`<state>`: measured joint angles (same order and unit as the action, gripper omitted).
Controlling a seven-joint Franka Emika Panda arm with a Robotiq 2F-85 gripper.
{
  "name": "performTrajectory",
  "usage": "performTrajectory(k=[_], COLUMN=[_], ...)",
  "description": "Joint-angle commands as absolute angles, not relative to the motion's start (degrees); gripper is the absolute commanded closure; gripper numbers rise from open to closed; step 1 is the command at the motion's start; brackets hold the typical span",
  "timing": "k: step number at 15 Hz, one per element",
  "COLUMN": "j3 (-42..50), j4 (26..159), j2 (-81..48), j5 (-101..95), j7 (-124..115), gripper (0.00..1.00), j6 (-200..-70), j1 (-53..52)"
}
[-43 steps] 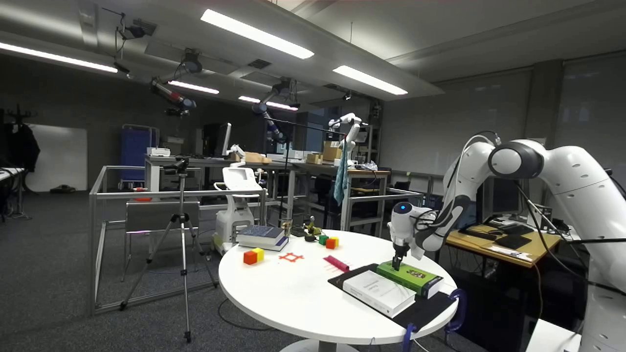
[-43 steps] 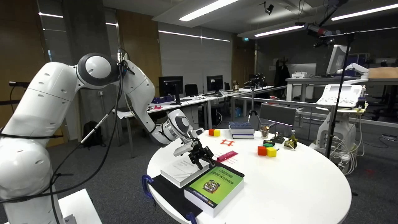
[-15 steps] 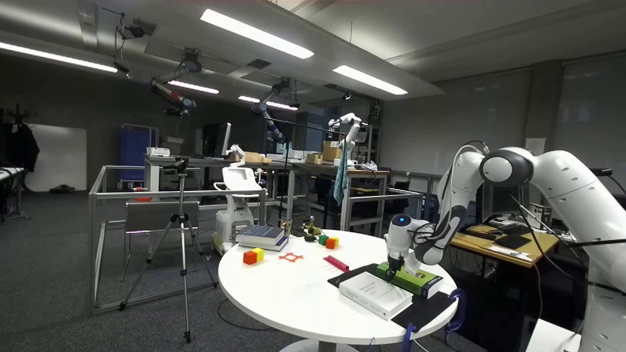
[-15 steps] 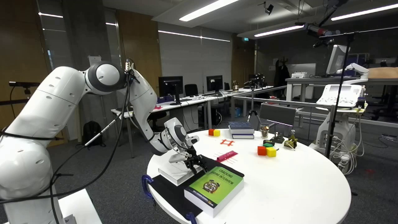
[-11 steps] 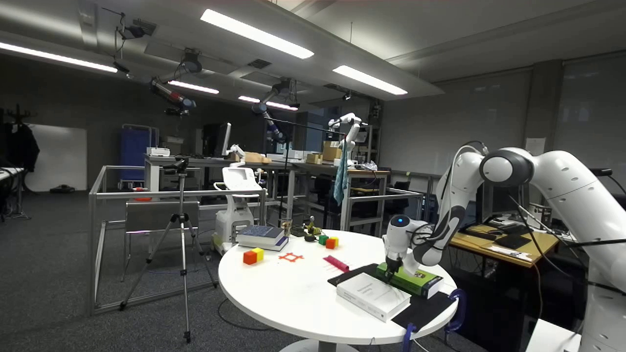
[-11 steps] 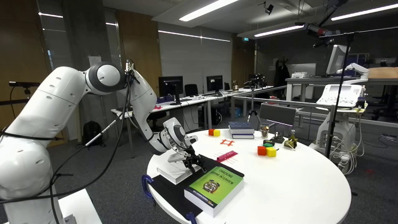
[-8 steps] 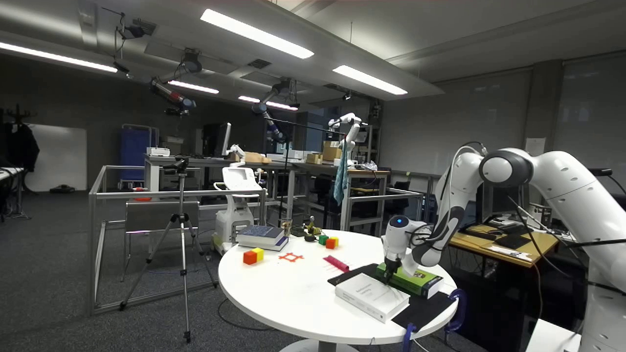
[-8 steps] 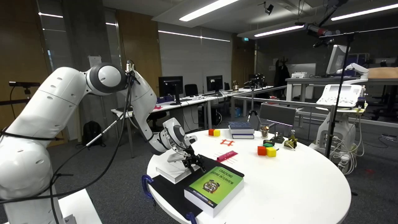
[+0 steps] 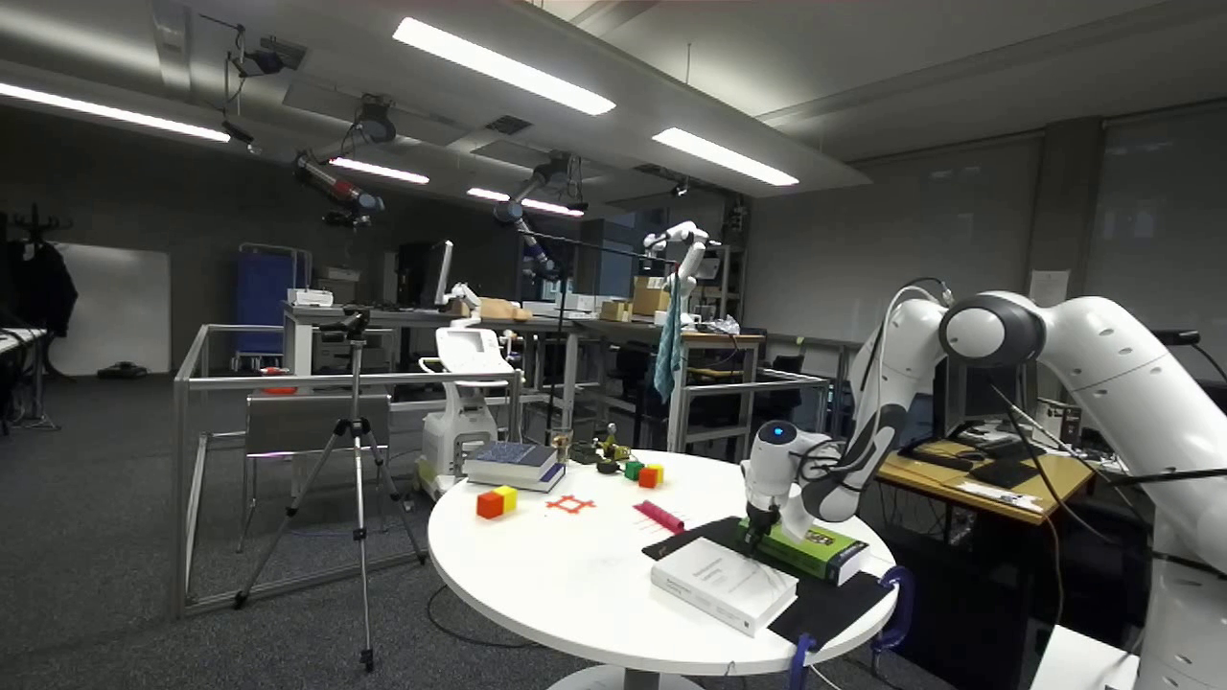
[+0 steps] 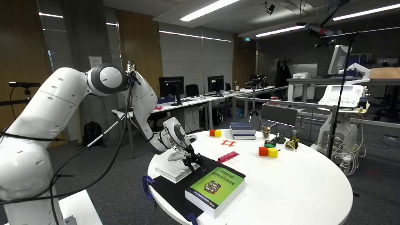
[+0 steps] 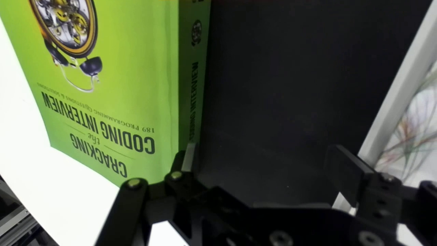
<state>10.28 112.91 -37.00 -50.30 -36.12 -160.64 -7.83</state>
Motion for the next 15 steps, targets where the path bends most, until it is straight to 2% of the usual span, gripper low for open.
performTrajectory(k=[1, 9, 15], j3=[8.1, 5.3, 7.6], j4=[110.9, 109.5, 108.7], j2=[-37.7, -38.4, -39.3], j5=[-48.4, -45.9, -34.9], j7=[-33.4, -31.6, -23.7], gripper=[0.0, 0.0, 0.0], j6=[-160.4, -160.0, -160.2], j1=[-6.4, -5.9, -9.4])
